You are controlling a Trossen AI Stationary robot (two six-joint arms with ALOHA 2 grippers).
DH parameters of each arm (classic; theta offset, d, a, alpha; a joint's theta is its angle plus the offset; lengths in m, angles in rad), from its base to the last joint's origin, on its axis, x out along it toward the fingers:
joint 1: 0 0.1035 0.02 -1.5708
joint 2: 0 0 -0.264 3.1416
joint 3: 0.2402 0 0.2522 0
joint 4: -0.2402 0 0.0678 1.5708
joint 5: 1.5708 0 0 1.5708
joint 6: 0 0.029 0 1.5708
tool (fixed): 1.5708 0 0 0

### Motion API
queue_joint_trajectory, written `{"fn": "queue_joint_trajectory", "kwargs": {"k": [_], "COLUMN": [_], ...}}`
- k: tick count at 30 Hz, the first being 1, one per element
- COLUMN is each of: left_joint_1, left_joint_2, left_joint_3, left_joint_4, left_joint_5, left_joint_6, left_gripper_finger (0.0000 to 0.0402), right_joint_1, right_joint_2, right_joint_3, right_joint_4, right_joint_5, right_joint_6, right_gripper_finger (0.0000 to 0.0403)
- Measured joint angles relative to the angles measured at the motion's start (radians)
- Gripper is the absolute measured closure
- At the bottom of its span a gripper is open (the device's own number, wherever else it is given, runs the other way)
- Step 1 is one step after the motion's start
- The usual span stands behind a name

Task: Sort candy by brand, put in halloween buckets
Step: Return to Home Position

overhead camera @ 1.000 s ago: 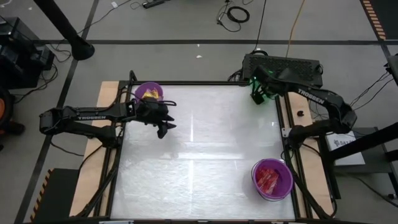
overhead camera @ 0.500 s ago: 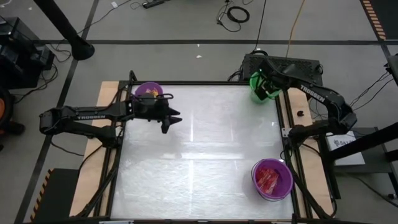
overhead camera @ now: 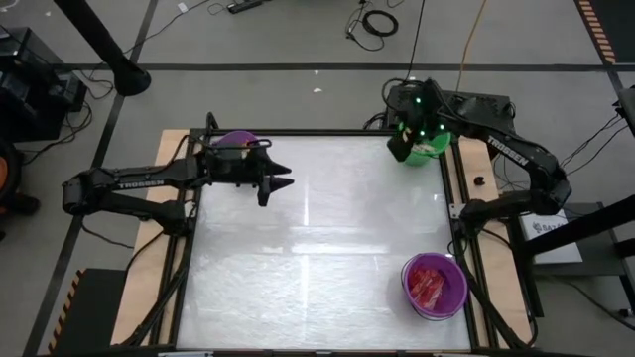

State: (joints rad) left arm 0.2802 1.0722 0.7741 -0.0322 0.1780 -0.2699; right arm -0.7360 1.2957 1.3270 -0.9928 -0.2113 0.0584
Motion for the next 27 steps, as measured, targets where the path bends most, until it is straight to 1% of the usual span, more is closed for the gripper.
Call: {"fn": "queue_joint_trajectory", "kwargs": {"k": [2,5,8,10,14,16,18,20,22,25,27], "left_joint_1": [0.0,0.0,0.0,0.0,0.001,0.001,0.001,0.001,0.001,0.001,0.001], "left_joint_2": [-0.015,-0.057,-0.129,-0.194,-0.322,-0.378,-0.432,-0.481,-0.528,-0.596,-0.641], "left_joint_3": [0.014,0.022,0.03,0.032,0.032,0.031,0.015,-0.012,-0.044,-0.105,-0.155], "left_joint_4": [-0.004,-0.019,-0.07,-0.121,-0.235,-0.287,-0.311,-0.325,-0.317,-0.312,-0.277], "left_joint_5": [0.0,0.0,-0.016,-0.052,-0.182,-0.246,-0.287,-0.3,-0.3,-0.315,-0.33], "left_joint_6": [0.015,0.016,0.015,0.016,0.044,0.069,0.069,0.066,0.043,-0.004,-0.037], "left_gripper_finger": [0.021,0.021,0.021,0.021,0.021,0.021,0.021,0.021,0.021,0.021,0.021], "right_joint_1": [0.046,0.128,0.221,0.281,0.355,0.365,0.365,0.362,0.349,0.324,0.304], "right_joint_2": [-0.02,-0.071,-0.141,-0.205,-0.37,-0.459,-0.542,-0.616,-0.677,-0.757,-0.809], "right_joint_3": [0.001,0.001,-0.015,-0.066,-0.252,-0.372,-0.495,-0.608,-0.7,-0.813,-0.873], "right_joint_4": [0.03,0.046,0.068,0.133,0.362,0.512,0.662,0.794,0.88,0.944,0.968], "right_joint_5": [-0.068,-0.096,-0.065,-0.029,-0.018,-0.018,-0.016,-0.016,-0.017,-0.017,-0.023], "right_joint_6": [0.024,0.051,0.089,0.106,0.109,0.126,0.151,0.182,0.216,0.267,0.3], "right_gripper_finger": [0.0307,0.0316,0.0327,0.0338,0.0366,0.0384,0.0398,0.0399,0.0401,0.0402,0.0402]}}
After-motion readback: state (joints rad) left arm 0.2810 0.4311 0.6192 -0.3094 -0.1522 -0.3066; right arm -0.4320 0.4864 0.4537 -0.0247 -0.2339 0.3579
